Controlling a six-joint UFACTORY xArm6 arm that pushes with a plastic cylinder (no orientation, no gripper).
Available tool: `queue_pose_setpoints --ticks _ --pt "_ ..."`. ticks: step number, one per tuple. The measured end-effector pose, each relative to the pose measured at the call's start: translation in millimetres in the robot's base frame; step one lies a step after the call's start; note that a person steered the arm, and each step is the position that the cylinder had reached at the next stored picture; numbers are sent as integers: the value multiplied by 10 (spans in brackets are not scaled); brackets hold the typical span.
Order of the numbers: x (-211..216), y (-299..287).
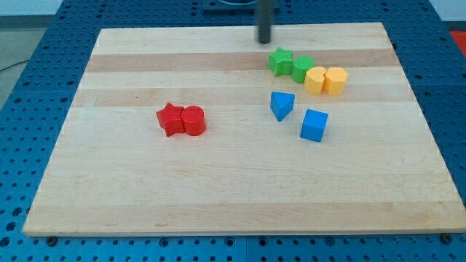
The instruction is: Move the green star to the right side of the red circle
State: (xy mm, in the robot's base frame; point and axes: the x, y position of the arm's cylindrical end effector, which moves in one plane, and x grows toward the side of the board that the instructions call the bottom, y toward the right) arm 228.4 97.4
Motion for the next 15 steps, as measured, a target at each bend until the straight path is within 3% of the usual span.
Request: queue_pose_setpoints --ticks 1,2,6,7,9,11,12,15 --pt "191 744" --pt "547 681" --pt "746 -1096" --pt "1002 -1303" --pt "1568 -1287" --pt "1192 -1023" --pt "1559 -722" --pt "1876 -1109"
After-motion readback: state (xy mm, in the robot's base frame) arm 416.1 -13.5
